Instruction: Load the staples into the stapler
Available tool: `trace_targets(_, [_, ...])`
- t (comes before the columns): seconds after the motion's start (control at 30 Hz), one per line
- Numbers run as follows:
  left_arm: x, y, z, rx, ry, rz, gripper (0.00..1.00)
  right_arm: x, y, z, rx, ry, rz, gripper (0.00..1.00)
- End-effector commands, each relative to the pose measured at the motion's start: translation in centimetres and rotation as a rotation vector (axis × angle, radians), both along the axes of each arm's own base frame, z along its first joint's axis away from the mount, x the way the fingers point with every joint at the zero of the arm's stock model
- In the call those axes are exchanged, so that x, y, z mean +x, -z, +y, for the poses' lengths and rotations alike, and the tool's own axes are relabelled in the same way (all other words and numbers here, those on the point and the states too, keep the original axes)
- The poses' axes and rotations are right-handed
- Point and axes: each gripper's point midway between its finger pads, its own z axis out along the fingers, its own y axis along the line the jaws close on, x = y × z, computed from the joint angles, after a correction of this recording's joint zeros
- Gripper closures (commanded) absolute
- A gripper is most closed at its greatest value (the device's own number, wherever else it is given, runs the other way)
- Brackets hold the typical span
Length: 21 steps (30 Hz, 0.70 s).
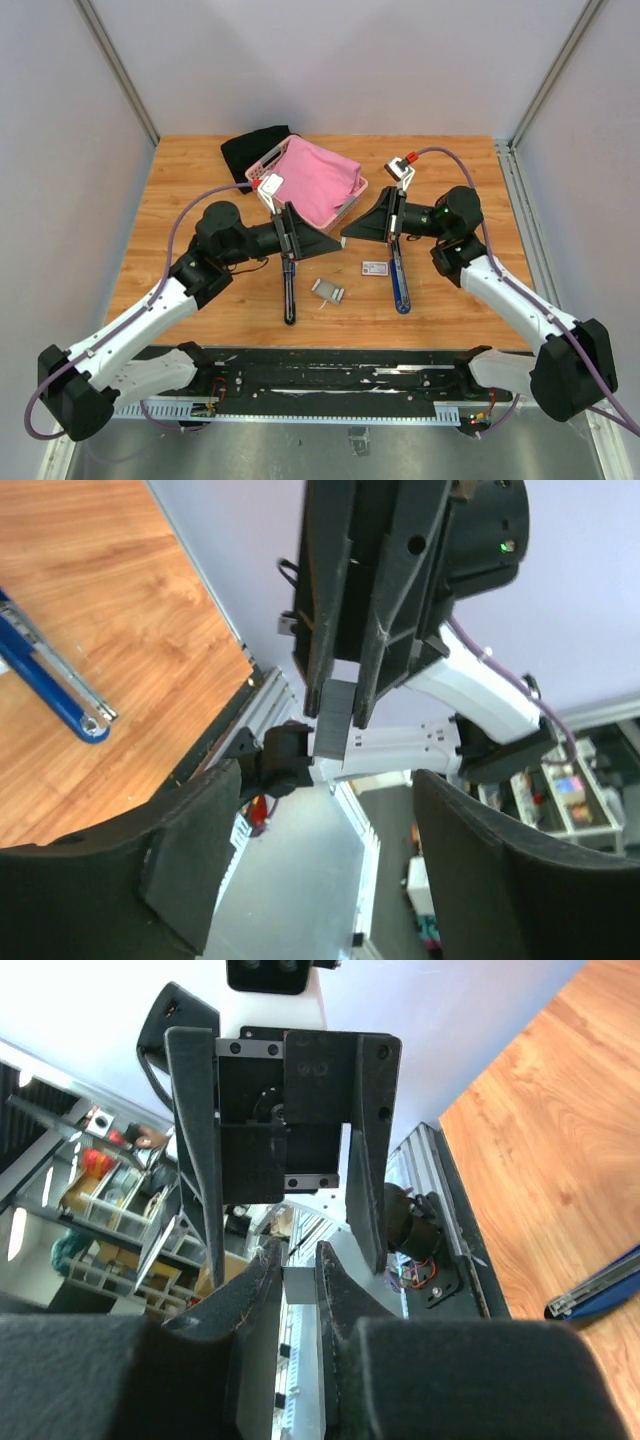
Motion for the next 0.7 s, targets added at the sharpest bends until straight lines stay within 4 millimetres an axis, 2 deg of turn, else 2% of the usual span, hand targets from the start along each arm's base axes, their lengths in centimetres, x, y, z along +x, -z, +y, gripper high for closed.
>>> trace_targets(0.0, [1.8, 2.6, 2.6, 0.053, -0.124, 0.067, 0.21, 1.2, 1.6, -0.4, -0.164, 0.122, -0.056, 0.93])
trace_targets(0.07, [3.2, 5.6, 4.2, 0.14, -0.203, 0.121, 0.18, 1.8, 3.7, -1.0, -0.296, 0.174, -0.032, 0.93])
trace_targets(0.2, [5.2, 12.9, 7.2, 0.385, -0.35, 0.245, 0.18, 2.6, 7.3, -2.6, -0.523, 0.248, 0.033, 0.93])
trace_targets(0.37, [5.9, 20.4, 10.5, 0.66, -0.462, 0.35, 0.21, 3.4, 10.2, -3.6, -0.666, 0.324, 0.105, 0.93])
trace_targets(0.5, [7.0, 23.2, 12.2, 0.775, -0.536, 0.35, 0.21, 3.2, 11.1, -3.5, -0.693, 0.329, 0.123, 0.93])
trace_targets(0.67, [8.6, 26.2, 12.4, 0.846, -0.563, 0.355, 0.2, 2.9, 11.9, -3.6, -0.726, 0.33, 0.134, 0.93])
